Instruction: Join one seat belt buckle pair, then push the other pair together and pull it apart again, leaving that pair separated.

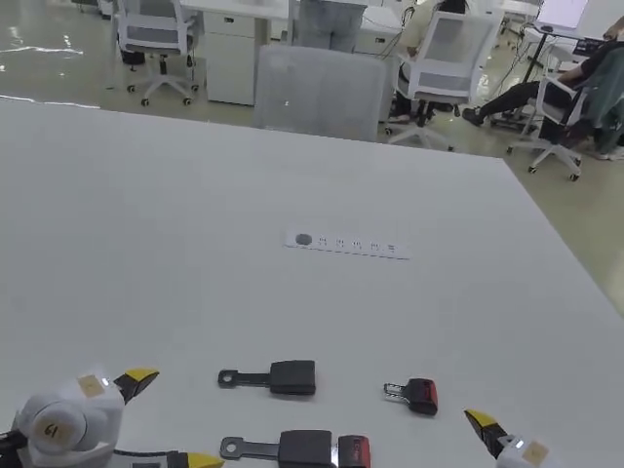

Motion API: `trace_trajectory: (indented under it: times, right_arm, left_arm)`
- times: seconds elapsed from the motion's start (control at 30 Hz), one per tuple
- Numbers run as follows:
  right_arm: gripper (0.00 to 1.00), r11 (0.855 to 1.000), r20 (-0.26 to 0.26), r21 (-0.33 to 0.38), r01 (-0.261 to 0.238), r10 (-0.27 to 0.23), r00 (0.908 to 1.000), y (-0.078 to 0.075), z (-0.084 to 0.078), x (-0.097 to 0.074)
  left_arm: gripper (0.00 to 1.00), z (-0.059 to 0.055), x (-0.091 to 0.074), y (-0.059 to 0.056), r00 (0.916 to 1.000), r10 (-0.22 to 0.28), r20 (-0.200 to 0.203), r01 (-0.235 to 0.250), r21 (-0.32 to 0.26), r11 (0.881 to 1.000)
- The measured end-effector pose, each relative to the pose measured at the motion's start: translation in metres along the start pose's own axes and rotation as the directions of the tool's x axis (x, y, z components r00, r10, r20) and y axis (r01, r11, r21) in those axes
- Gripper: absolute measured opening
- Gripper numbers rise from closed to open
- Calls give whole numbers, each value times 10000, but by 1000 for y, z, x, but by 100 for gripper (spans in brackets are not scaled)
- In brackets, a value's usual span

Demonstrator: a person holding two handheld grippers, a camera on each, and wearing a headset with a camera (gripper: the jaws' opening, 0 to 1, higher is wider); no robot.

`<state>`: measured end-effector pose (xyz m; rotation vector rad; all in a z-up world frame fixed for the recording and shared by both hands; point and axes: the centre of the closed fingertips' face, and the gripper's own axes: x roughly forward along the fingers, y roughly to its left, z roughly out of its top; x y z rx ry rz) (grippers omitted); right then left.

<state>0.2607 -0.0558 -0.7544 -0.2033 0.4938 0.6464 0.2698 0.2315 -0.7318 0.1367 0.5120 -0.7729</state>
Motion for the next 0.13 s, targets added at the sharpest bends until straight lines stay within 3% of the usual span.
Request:
trace_trajectory:
  times: [0.13]
  right_arm:
    - [100, 10000, -70, 23, 3, -3, 10000, 1, -2, 0]
  left_arm:
    - [96, -2, -1, -1, 10000, -54, -62, 53, -27, 10000]
